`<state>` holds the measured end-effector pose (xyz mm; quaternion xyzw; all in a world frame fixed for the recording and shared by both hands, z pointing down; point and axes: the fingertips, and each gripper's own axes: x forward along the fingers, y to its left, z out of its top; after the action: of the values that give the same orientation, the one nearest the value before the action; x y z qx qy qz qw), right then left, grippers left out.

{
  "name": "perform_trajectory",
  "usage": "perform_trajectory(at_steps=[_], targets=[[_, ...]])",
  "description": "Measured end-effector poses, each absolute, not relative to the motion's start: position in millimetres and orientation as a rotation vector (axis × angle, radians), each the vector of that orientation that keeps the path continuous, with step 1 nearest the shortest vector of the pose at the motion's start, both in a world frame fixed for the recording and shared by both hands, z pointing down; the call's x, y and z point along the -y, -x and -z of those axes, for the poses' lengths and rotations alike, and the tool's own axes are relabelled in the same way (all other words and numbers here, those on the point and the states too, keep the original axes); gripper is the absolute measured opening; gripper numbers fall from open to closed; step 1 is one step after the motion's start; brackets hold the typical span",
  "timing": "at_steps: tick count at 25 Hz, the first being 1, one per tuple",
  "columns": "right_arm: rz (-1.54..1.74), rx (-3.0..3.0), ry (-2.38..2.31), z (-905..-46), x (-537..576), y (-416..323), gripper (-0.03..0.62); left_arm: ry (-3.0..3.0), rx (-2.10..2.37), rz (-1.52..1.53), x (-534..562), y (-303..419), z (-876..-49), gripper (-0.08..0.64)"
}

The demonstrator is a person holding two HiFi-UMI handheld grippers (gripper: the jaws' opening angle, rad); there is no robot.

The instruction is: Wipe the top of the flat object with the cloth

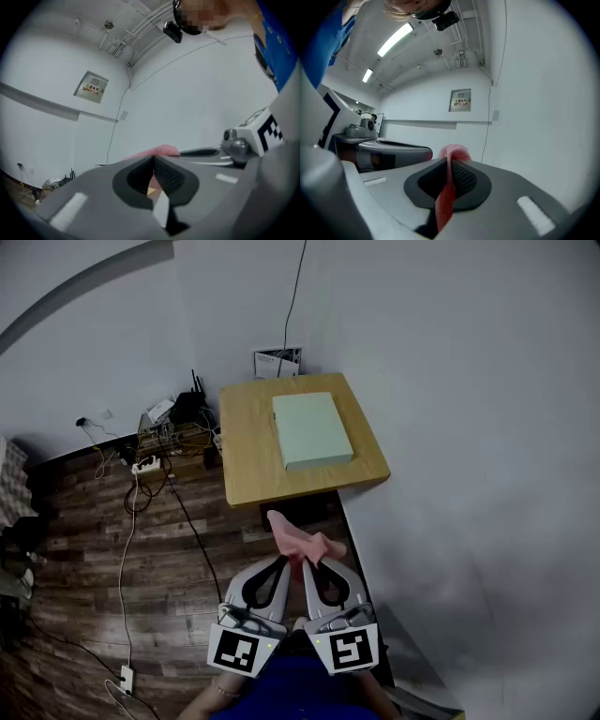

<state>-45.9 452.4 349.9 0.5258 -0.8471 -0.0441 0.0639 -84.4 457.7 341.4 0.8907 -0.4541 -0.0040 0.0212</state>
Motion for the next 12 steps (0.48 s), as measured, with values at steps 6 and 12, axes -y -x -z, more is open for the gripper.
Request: perform_trajectory(at_steps=[6,12], targets=[[0.112,2.62,-1.655,-344,-441,19,0.015,-2.739,1.426,0.077,-445,73,-338,0.005],[0.041,2.647,-1.618,-359,-430,-12,0.017,-2.699,1.492,0.079,-436,74,-350,0.005]])
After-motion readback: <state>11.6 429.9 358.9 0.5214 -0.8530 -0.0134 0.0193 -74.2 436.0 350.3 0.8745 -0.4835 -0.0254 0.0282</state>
